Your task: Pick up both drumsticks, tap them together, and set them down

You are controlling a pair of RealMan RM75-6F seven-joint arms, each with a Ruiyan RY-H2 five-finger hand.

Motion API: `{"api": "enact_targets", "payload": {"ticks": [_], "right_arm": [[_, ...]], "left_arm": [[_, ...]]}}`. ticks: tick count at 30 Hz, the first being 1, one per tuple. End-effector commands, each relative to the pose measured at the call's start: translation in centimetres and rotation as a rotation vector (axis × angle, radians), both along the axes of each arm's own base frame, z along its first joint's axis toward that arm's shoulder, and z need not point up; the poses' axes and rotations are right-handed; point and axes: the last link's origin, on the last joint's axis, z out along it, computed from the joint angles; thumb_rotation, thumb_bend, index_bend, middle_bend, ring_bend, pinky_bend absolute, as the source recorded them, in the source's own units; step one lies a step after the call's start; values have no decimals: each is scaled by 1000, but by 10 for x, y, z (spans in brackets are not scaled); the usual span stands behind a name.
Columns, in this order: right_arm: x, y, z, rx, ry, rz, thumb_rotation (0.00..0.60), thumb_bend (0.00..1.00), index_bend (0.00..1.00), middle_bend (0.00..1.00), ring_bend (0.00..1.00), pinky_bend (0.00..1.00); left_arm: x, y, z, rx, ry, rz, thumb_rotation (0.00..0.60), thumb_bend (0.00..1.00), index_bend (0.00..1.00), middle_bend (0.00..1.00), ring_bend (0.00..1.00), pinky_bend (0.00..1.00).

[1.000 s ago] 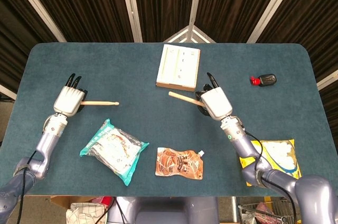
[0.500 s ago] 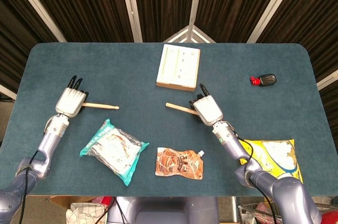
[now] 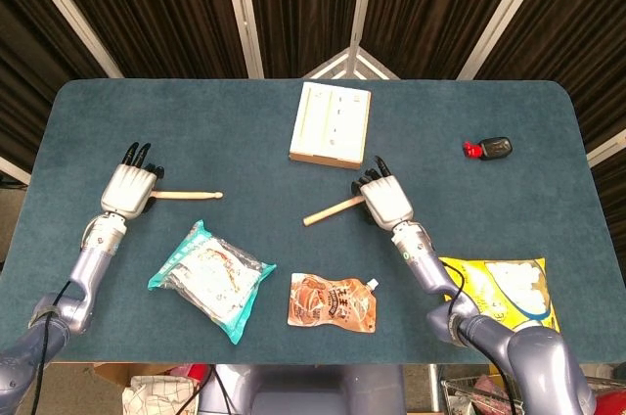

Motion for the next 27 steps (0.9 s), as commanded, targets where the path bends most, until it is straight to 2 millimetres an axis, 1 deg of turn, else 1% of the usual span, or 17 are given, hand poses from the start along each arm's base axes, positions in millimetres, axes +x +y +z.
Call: {"api": "enact_targets", "payload": {"ticks": [1, 2, 4, 6, 8, 9, 11, 12, 15, 18, 20, 22, 24, 27], "right_arm": [[-3, -2, 9, -1, 3, -55, 600, 427, 268, 302, 160, 0], [-4, -2, 11, -2, 3, -64, 600, 426, 218, 266, 137, 0], [-4, -2, 18, -3, -1, -98, 600, 422, 141, 208, 101, 0], [0, -2, 30, -15, -64, -143, 600, 394, 94, 164, 77, 0], [6, 0, 43, -14, -132, -176, 600, 365, 73, 134, 64, 0], [10, 2, 55, -22, -180, -194, 600, 358, 67, 123, 60, 0], [18, 10, 81, -62, -253, -203, 600, 357, 66, 114, 60, 0], [19, 14, 89, -77, -266, -203, 600, 357, 66, 108, 59, 0], [21, 41, 124, -159, -315, -203, 600, 358, 66, 95, 56, 0], [16, 66, 139, -185, -320, -204, 600, 358, 66, 91, 56, 0], [8, 90, 149, -207, -313, -200, 600, 358, 66, 91, 56, 0], [-3, 113, 156, -228, -287, -189, 600, 358, 66, 91, 56, 0], [-15, 134, 161, -248, -254, -178, 600, 357, 66, 88, 56, 0], [-31, 156, 167, -264, -209, -167, 600, 357, 66, 82, 55, 0]], "left_arm": [[1, -2, 11, 12, -27, -7, 600, 379, 286, 261, 0, 0], [2, -2, 13, 16, -33, -11, 600, 376, 249, 217, 0, 0], [7, -5, 23, 27, -73, -25, 600, 374, 212, 169, 0, 0], [16, -11, 38, 46, -131, -56, 600, 372, 171, 114, 0, 0], [25, -21, 51, 52, -190, -79, 600, 371, 132, 76, 0, 0], [30, -32, 60, 53, -234, -85, 600, 371, 116, 63, 0, 0], [41, -61, 80, 46, -324, -87, 600, 369, 94, 50, 0, 0], [43, -72, 86, 46, -338, -77, 600, 368, 82, 43, 0, 0], [40, -130, 116, 83, -305, 39, 600, 366, 68, 27, 0, 0], [35, -165, 131, 147, -258, 123, 600, 363, 61, 9, 0, 0], [28, -188, 138, 206, -254, 180, 600, 340, 53, 1, 0, 0], [18, -205, 142, 238, -247, 231, 600, 325, 47, 0, 0, 0], [8, -217, 147, 264, -251, 264, 600, 326, 47, 0, 0, 0], [-4, -232, 154, 295, -265, 300, 600, 326, 46, 0, 0, 0]]}}
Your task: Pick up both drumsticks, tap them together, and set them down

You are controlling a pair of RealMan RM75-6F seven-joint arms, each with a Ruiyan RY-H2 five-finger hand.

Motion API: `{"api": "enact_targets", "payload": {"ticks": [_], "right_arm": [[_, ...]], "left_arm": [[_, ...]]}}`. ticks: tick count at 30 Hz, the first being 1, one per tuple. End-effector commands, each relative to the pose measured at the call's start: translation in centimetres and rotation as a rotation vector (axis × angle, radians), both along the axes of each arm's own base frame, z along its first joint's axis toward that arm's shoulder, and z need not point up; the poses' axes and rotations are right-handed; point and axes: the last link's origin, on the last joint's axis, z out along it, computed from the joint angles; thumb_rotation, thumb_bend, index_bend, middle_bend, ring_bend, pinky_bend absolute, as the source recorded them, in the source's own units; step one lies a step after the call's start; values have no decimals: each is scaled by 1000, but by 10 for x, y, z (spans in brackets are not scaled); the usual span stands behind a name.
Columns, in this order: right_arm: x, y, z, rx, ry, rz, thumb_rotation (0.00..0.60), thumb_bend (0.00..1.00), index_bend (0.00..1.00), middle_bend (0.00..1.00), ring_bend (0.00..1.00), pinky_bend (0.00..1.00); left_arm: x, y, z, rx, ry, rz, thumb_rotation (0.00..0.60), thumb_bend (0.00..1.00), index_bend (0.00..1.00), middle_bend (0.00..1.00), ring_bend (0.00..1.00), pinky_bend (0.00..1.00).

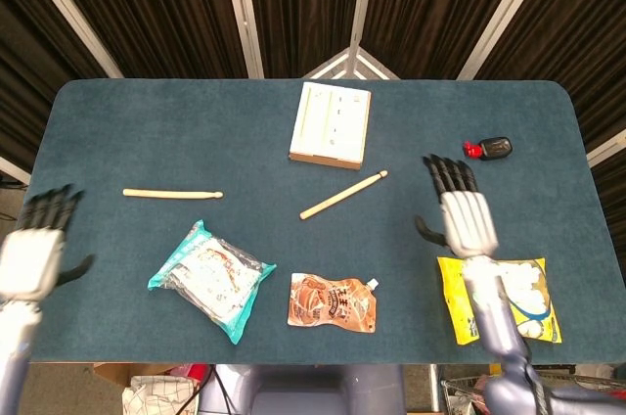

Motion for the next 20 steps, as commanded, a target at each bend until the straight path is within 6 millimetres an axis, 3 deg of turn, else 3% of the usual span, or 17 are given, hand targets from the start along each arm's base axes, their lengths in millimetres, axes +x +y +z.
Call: {"api": "enact_targets", "payload": {"ticks": [1, 13, 20], "right_arm": [[-32, 48, 18, -27, 111, -7, 600, 357, 66, 82, 55, 0], [-78, 110, 56, -81, 287, -69, 600, 357, 66, 53, 29, 0], [-95, 133, 73, -108, 301, -145, 600, 357, 66, 49, 22, 0]], "left_arm": [[-27, -32, 22, 54, 47, 107, 600, 326, 46, 0, 0, 0], [-40, -81, 49, 145, 35, 178, 600, 326, 46, 0, 0, 0], [-42, -87, 51, 150, 45, 186, 600, 326, 45, 0, 0, 0]]}}
